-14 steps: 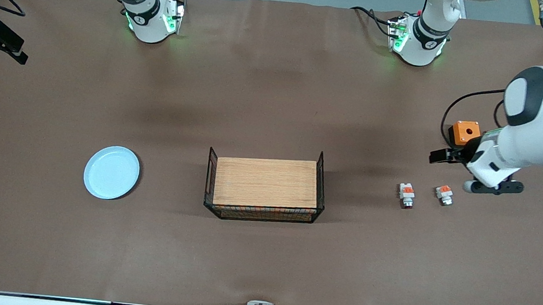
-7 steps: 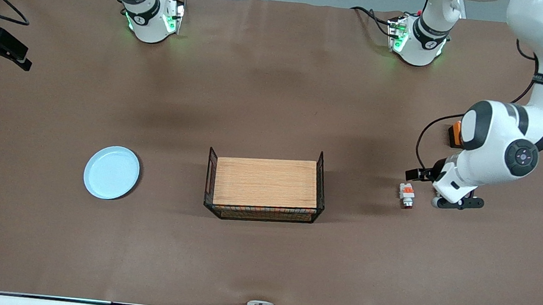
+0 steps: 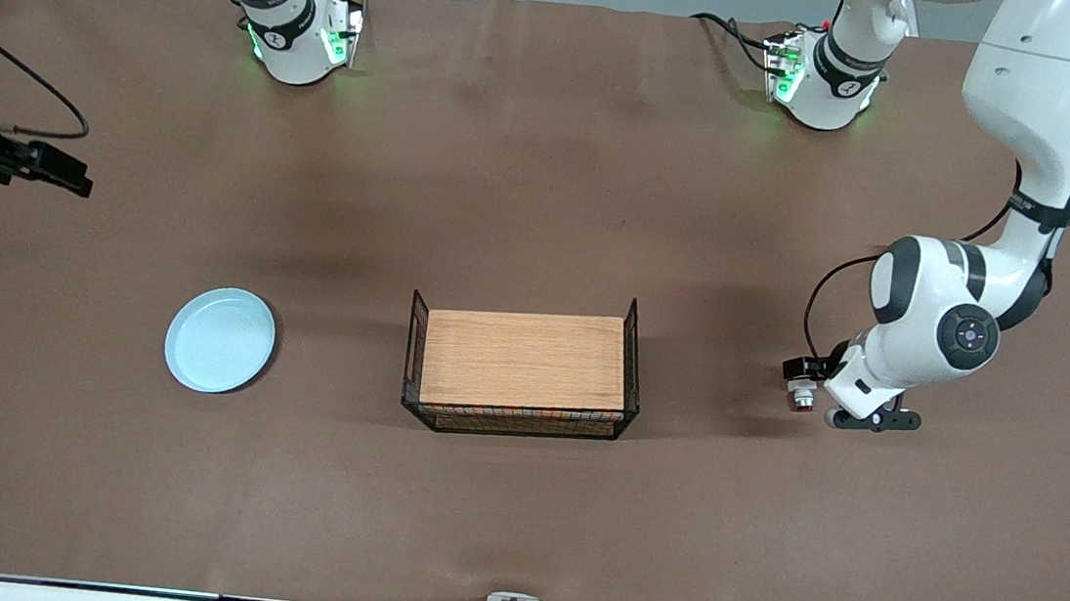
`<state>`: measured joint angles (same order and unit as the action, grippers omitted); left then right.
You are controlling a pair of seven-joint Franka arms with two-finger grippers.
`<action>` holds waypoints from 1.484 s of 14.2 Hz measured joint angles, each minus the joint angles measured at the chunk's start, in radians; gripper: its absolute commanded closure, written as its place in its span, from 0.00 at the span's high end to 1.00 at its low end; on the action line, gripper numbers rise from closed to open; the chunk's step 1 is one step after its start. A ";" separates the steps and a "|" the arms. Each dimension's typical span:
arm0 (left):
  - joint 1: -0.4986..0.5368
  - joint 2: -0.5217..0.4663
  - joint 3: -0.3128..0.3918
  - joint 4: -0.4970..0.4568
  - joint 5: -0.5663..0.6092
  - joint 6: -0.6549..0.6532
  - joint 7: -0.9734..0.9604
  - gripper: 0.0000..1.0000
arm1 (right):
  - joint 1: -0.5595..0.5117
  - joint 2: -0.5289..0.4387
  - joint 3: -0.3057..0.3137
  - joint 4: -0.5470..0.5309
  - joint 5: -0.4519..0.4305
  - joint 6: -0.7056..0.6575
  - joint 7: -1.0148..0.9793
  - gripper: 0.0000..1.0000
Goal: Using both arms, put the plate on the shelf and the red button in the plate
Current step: 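Grasp the red button with the left gripper while the right gripper reaches the plate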
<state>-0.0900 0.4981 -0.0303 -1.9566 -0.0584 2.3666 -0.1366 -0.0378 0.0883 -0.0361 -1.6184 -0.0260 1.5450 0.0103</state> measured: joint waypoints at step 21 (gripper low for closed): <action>-0.002 0.070 -0.001 0.017 0.000 0.055 -0.001 0.28 | -0.088 0.395 0.002 -0.376 0.124 0.941 -0.195 1.00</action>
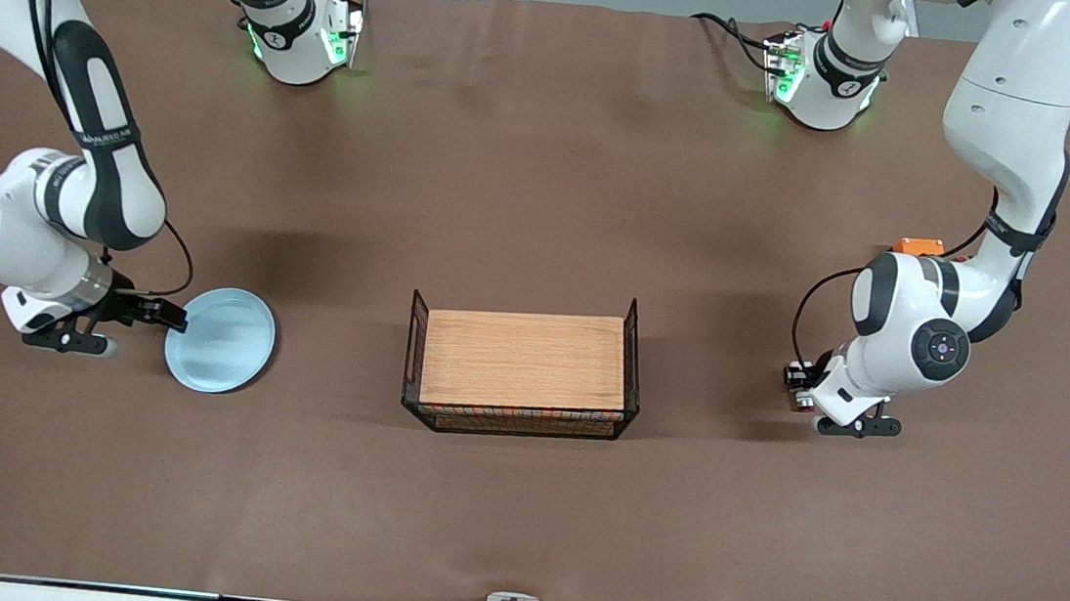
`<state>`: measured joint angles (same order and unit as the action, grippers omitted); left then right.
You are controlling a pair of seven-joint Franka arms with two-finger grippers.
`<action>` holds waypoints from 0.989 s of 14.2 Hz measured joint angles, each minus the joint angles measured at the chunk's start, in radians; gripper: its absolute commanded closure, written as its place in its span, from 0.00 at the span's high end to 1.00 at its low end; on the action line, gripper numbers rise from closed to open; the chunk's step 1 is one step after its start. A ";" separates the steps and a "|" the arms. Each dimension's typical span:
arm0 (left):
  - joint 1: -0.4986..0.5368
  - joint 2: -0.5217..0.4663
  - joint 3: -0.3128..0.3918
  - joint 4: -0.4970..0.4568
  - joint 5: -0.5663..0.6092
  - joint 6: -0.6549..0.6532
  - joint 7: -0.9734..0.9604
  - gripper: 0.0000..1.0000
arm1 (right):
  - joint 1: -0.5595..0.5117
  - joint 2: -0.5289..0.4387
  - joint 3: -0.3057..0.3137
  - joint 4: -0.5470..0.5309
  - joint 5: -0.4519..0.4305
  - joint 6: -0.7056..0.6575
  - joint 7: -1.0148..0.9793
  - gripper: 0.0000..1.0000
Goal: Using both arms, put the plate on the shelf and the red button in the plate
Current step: 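Grasp the red button with the left gripper while the right gripper reaches the plate, then grip the plate rim with the right gripper and lift it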
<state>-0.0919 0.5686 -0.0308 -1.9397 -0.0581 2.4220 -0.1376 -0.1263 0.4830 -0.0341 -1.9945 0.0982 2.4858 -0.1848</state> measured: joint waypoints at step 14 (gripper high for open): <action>0.000 0.000 0.000 0.006 0.000 0.000 -0.007 0.29 | 0.000 0.081 0.000 0.035 0.018 0.009 -0.005 0.11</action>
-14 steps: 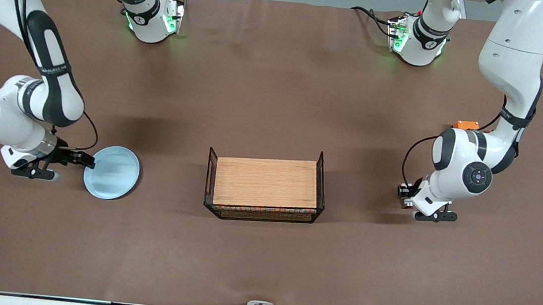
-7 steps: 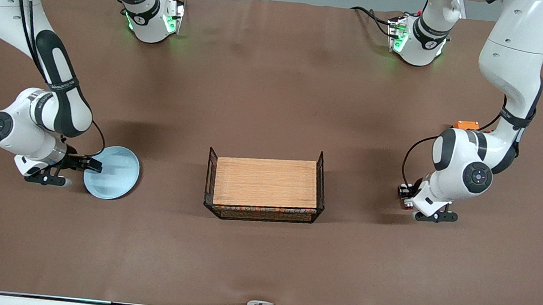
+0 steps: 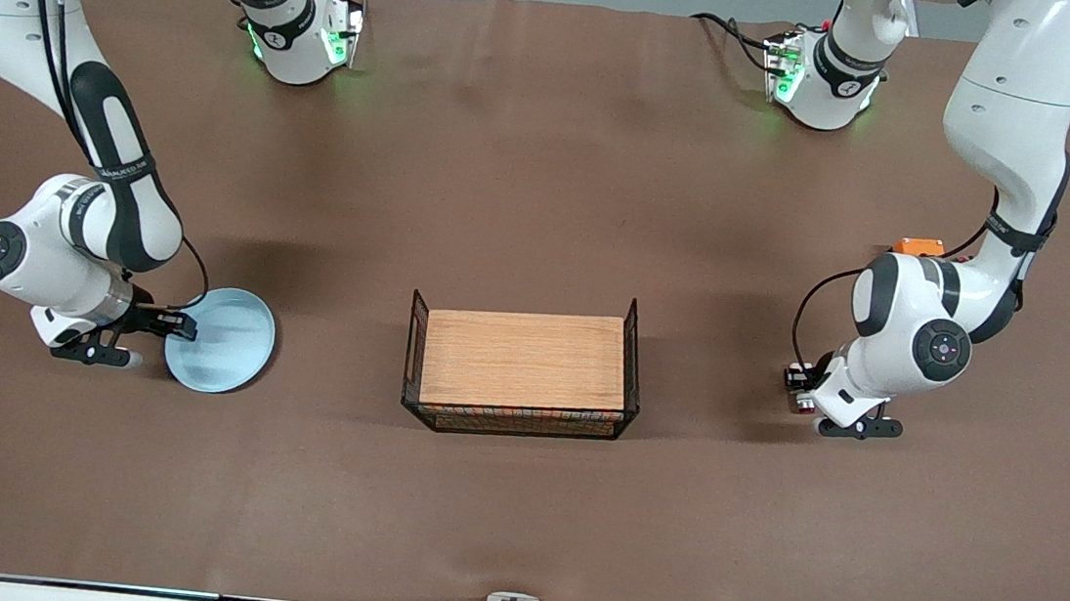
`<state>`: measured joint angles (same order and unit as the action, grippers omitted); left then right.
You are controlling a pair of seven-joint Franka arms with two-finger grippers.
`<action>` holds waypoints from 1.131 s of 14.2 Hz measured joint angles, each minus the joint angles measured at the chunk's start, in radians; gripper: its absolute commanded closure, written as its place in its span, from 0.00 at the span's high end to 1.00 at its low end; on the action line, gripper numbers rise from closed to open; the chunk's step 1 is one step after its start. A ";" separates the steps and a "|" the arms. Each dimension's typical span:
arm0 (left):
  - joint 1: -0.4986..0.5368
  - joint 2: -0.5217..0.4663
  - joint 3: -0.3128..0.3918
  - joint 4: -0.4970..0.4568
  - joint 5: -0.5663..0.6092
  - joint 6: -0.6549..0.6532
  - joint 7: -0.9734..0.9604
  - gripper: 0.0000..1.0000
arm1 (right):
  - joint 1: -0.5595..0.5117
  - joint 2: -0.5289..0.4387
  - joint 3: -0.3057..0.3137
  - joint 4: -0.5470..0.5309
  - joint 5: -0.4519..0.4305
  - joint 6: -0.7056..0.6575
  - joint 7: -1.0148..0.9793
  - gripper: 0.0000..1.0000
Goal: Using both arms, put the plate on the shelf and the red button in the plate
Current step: 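Grip the plate rim with the right gripper and lift it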
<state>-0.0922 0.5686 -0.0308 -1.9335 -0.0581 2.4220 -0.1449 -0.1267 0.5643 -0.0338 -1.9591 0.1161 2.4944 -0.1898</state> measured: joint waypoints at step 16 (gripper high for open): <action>0.000 -0.072 0.002 0.087 0.000 -0.132 0.000 0.30 | 0.000 -0.164 0.007 0.281 0.015 -0.621 0.242 0.00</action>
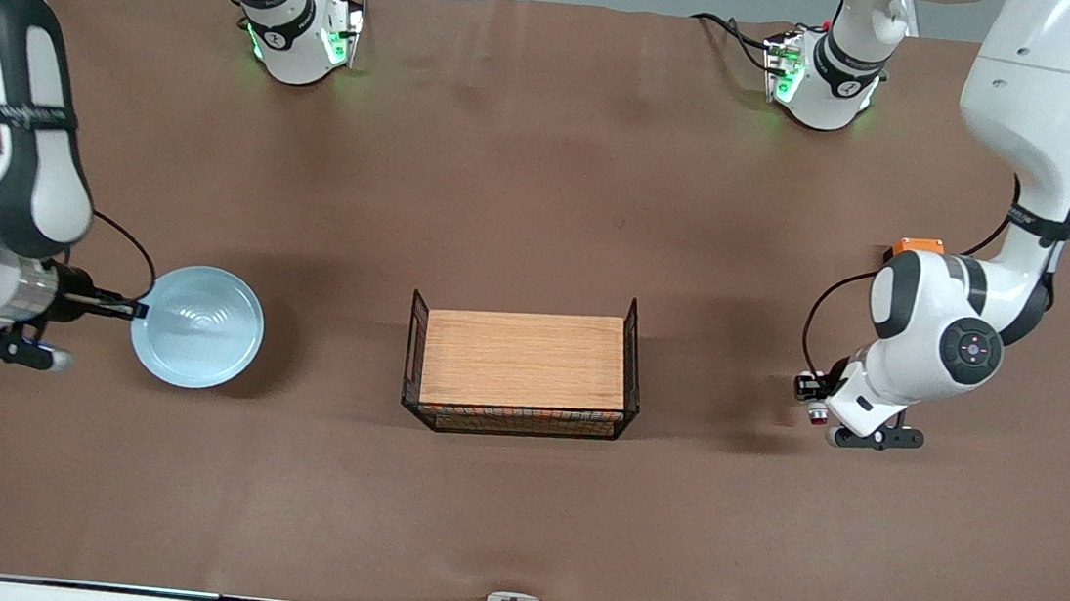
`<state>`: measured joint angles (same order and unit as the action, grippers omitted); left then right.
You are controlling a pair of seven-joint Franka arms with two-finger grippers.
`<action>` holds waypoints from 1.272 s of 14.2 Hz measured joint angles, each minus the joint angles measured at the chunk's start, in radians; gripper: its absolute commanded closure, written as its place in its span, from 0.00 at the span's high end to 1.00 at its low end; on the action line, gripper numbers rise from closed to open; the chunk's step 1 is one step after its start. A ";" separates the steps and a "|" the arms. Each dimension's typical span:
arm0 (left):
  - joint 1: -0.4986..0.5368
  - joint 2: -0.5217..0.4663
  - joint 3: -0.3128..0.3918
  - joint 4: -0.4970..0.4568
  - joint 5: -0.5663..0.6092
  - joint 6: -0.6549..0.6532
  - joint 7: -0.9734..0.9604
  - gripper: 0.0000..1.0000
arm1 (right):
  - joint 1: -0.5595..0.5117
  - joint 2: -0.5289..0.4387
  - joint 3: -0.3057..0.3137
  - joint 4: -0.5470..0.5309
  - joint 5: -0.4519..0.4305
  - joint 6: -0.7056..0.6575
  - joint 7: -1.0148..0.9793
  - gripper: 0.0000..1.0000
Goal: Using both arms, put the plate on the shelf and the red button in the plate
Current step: 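Grip the plate rim with the right gripper and lift it, then carry the plate with the right gripper over the wire basket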
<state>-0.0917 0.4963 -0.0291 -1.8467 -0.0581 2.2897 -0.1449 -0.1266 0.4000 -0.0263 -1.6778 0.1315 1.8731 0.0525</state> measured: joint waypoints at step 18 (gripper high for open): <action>0.009 -0.177 0.007 0.081 0.000 -0.250 -0.038 0.30 | 0.600 -0.277 0.026 0.196 0.008 -0.313 1.584 0.00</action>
<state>-0.0823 0.3194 -0.0217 -1.7653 -0.0581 2.0399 -0.1832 0.4734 0.1227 -0.0007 -1.4821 0.1399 1.5604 1.6366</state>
